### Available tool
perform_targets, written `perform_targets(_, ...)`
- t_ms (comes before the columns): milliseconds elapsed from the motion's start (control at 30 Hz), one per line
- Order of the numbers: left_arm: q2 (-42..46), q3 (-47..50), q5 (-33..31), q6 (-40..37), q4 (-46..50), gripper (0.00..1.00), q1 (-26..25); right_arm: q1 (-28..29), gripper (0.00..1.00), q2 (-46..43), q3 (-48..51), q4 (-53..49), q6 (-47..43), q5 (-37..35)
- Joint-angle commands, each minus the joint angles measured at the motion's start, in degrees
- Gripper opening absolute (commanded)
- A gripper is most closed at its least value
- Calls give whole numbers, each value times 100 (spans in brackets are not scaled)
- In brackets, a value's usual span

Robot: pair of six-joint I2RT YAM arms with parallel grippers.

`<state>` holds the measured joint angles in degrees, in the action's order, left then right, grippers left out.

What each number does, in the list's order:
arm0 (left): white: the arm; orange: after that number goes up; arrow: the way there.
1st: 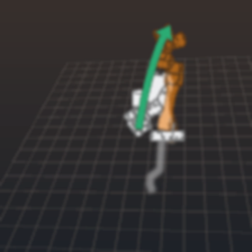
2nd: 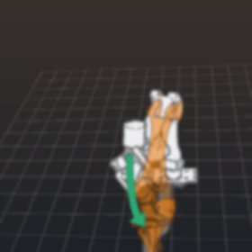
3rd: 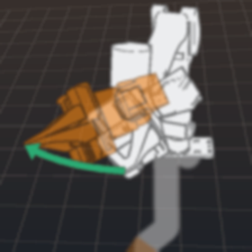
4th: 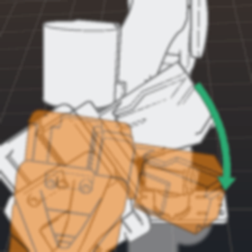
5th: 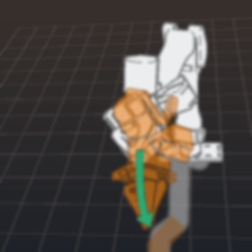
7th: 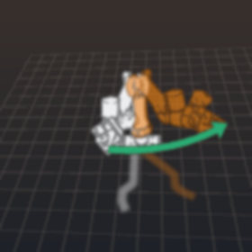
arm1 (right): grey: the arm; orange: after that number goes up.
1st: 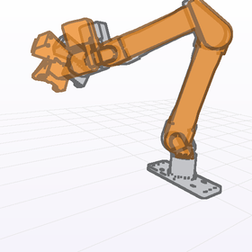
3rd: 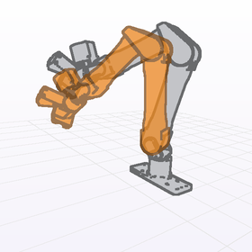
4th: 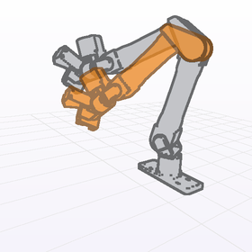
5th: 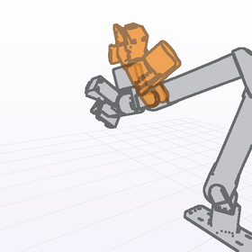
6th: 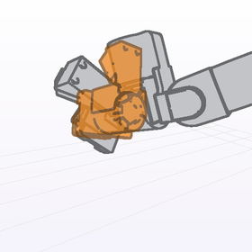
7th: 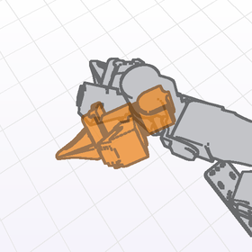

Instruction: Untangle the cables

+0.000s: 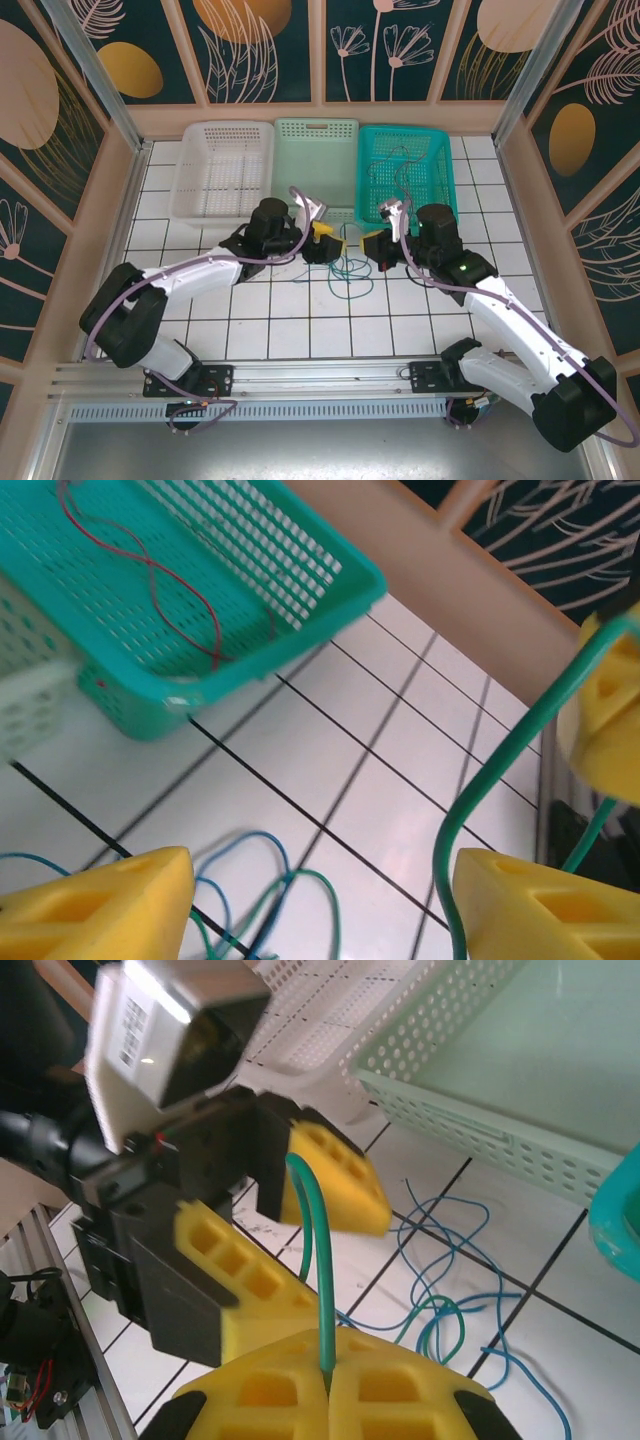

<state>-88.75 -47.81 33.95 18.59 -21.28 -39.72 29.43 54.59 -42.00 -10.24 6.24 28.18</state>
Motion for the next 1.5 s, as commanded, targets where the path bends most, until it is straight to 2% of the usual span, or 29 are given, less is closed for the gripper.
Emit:
perform_targets(0,-33,-247,503,14,-315,56,19,54,0,-16,-19,372,-119,152)
perform_targets(100,-38,-403,-132,-355,443,21,17,61,0,25,-20,299,-132,185)
perform_targets(133,-14,-453,-510,-523,743,12,19,67,0,49,-18,246,-140,183)
perform_targets(167,25,-487,-821,-637,997,8,18,69,0,68,-27,157,-156,158)
perform_targets(333,299,-625,-2305,-1162,1786,4,31,133,0,327,-6,-523,-248,-120)
perform_targets(533,452,-882,-3992,-1484,2184,0,215,284,0,882,-96,-1186,-290,12)
perform_targets(633,586,-954,-4301,-1446,2086,0,316,502,0,1117,-148,-1185,-314,24)
perform_targets(867,916,-826,-4082,-1536,1656,0,323,845,0,1964,-500,-1487,-465,-131)
perform_targets(900,941,-822,-4047,-1592,1679,3,324,845,0,1970,-511,-1468,-458,-227)
perform_targets(967,959,-823,-4178,-1657,1806,17,323,798,0,1855,-511,-1366,-417,-401)
perform_targets(1000,969,-826,-4301,-1681,1881,27,325,741,0,1760,-498,-1297,-376,-457)
perform_targets(1067,1040,-608,-4590,-1652,1939,57,325,582,0,1601,-473,-1171,-281,-485)
perform_targets(1100,1102,-541,-4714,-1626,1937,68,324,496,0,1532,-461,-1114,-223,-518)
perform_targets(1167,1214,-416,-4927,-1525,1906,84,325,357,0,1431,-433,-1010,-104,-656)
perform_targets(1267,1420,-285,-5525,-1222,1840,98,325,283,0,1374,-414,-889,-20,-839)
perform_targets(1367,1727,-158,-6479,-709,1816,99,325,283,0,1370,-419,-841,3,-858)
perform_targets(1400,1887,-80,-6640,-505,1772,99,325,283,0,1362,-416,-818,7,-880)
perform_targets(1467,2252,179,-6573,-307,1512,99,325,283,0,1353,-397,-783,24,-947)
